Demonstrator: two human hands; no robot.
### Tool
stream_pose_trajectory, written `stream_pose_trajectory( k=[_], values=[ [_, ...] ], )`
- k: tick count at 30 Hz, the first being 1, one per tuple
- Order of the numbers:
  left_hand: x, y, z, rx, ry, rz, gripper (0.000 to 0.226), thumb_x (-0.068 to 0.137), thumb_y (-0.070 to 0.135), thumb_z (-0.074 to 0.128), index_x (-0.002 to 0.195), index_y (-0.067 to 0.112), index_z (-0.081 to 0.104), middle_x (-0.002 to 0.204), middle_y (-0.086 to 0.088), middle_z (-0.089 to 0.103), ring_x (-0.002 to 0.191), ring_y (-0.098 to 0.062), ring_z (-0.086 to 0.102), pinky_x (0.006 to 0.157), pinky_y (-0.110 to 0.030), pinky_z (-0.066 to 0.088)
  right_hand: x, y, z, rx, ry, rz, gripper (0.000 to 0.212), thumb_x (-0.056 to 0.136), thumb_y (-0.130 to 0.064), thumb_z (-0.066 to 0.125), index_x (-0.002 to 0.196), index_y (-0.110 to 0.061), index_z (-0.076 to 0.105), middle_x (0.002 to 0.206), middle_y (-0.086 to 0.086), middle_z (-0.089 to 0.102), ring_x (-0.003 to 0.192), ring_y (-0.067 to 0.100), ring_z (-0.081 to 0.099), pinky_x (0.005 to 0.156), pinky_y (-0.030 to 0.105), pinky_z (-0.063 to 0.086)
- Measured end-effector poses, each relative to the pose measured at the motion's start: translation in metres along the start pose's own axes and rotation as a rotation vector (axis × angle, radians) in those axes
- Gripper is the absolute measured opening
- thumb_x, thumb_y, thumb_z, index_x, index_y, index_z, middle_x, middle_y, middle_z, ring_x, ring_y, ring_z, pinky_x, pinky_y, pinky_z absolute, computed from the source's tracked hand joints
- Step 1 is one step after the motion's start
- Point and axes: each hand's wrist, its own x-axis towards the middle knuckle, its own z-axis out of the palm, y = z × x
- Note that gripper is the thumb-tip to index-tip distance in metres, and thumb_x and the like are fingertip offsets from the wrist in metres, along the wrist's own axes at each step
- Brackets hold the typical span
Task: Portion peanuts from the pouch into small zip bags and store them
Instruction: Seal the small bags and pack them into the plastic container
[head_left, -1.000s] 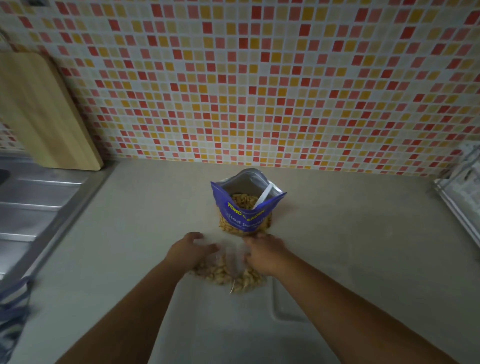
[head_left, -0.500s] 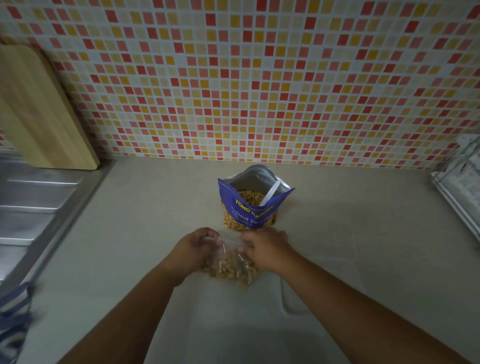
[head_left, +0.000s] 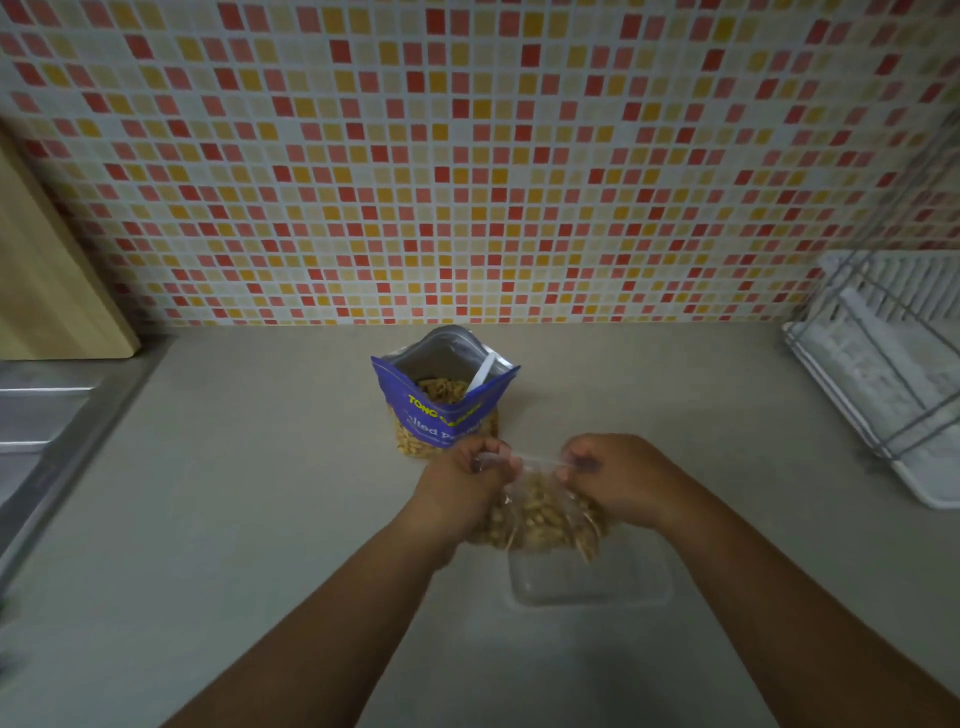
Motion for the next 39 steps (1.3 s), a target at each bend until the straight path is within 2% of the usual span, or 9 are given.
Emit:
stream_pose_trajectory(
  k=[6, 10, 16, 20, 22, 27, 31, 36, 39],
  values=[
    [0.011, -0.032, 0.056, 0.215, 0.083, -0.114, 0.004, 0.080, 0.023, 0.064, 0.083, 0.021, 0.064, 0.083, -0.002, 0.068, 0.078, -0.019, 0.062, 0.073, -0.030, 0.050, -0.002, 0.050, 0.028, -0.062, -0.042, 0.114, 0.023, 0.085, -0.040, 0.054, 0.068, -0.026, 0.053, 0.090, 0.003, 0.066, 0.100, 0.026, 0.062, 0.083, 0.033, 0.045],
    [0.005, -0.039, 0.068, 0.391, 0.098, -0.090, 0.004, 0.085, 0.020, 0.058, 0.089, 0.022, 0.058, 0.084, -0.001, 0.062, 0.079, -0.018, 0.058, 0.065, -0.021, 0.040, -0.008, 0.056, 0.045, -0.181, 0.015, 0.126, 0.021, 0.088, -0.036, 0.046, 0.098, -0.028, 0.063, 0.107, 0.001, 0.069, 0.108, 0.025, 0.060, 0.093, 0.034, 0.036],
    [0.003, -0.046, 0.076, 0.668, -0.022, -0.009, 0.031, 0.087, 0.012, 0.050, 0.116, 0.014, 0.038, 0.102, -0.021, 0.064, 0.098, -0.036, 0.060, 0.069, -0.026, 0.035, -0.015, 0.066, 0.065, -0.315, 0.170, 0.050, 0.028, 0.090, -0.037, 0.044, 0.108, -0.027, 0.063, 0.105, 0.002, 0.071, 0.103, 0.025, 0.061, 0.091, 0.033, 0.032],
    [-0.010, -0.050, 0.075, 0.965, -0.078, 0.133, 0.056, 0.087, 0.015, 0.051, 0.139, 0.014, 0.029, 0.140, -0.014, 0.034, 0.125, -0.029, 0.040, 0.099, -0.031, 0.037, -0.017, 0.072, 0.072, -0.323, 0.246, -0.025, 0.026, 0.089, -0.035, 0.045, 0.102, -0.023, 0.063, 0.098, 0.003, 0.071, 0.097, 0.026, 0.063, 0.085, 0.033, 0.033],
    [-0.018, -0.054, 0.070, 1.089, -0.011, 0.278, 0.065, 0.086, 0.023, 0.054, 0.144, 0.019, 0.024, 0.147, -0.007, 0.022, 0.132, -0.025, 0.029, 0.103, -0.032, 0.038, -0.022, 0.074, 0.072, -0.328, 0.313, -0.057, 0.024, 0.082, -0.033, 0.054, 0.100, -0.023, 0.065, 0.094, 0.001, 0.071, 0.090, 0.028, 0.065, 0.080, 0.035, 0.039],
    [-0.022, -0.079, 0.054, 1.296, -0.044, 0.439, 0.052, 0.085, 0.041, 0.041, 0.130, 0.016, 0.048, 0.132, -0.008, 0.057, 0.117, -0.024, 0.059, 0.099, -0.043, 0.045, -0.041, 0.072, 0.084, -0.304, 0.510, -0.198, 0.031, 0.070, -0.038, 0.053, 0.098, -0.032, 0.064, 0.095, -0.008, 0.065, 0.081, 0.016, 0.061, 0.067, 0.033, 0.047],
    [-0.025, -0.088, 0.046, 1.418, -0.163, 0.334, 0.068, 0.096, 0.049, 0.009, 0.127, 0.010, 0.055, 0.135, -0.008, 0.056, 0.123, -0.022, 0.054, 0.107, -0.044, 0.015, -0.043, 0.078, 0.098, -0.346, 0.434, -0.134, 0.027, 0.075, -0.048, 0.049, 0.092, -0.035, 0.066, 0.092, -0.014, 0.067, 0.079, 0.015, 0.063, 0.070, 0.032, 0.029],
    [-0.027, -0.084, 0.045, 1.444, -0.255, 0.248, 0.076, 0.094, 0.055, 0.007, 0.125, 0.008, 0.058, 0.134, -0.008, 0.056, 0.127, -0.020, 0.051, 0.107, -0.045, 0.014, -0.041, 0.082, 0.105, -0.348, 0.403, -0.063, 0.029, 0.075, -0.050, 0.046, 0.089, -0.034, 0.067, 0.089, -0.014, 0.068, 0.079, 0.013, 0.064, 0.067, 0.031, 0.023],
    [-0.029, -0.087, 0.044, 1.412, -0.227, 0.247, 0.076, 0.093, 0.057, 0.009, 0.127, 0.009, 0.056, 0.137, -0.007, 0.054, 0.129, -0.022, 0.049, 0.108, -0.042, 0.011, -0.041, 0.082, 0.106, -0.327, 0.372, -0.055, 0.031, 0.074, -0.052, 0.046, 0.091, -0.035, 0.066, 0.090, -0.016, 0.068, 0.080, 0.012, 0.065, 0.069, 0.032, 0.034]
  ],
)
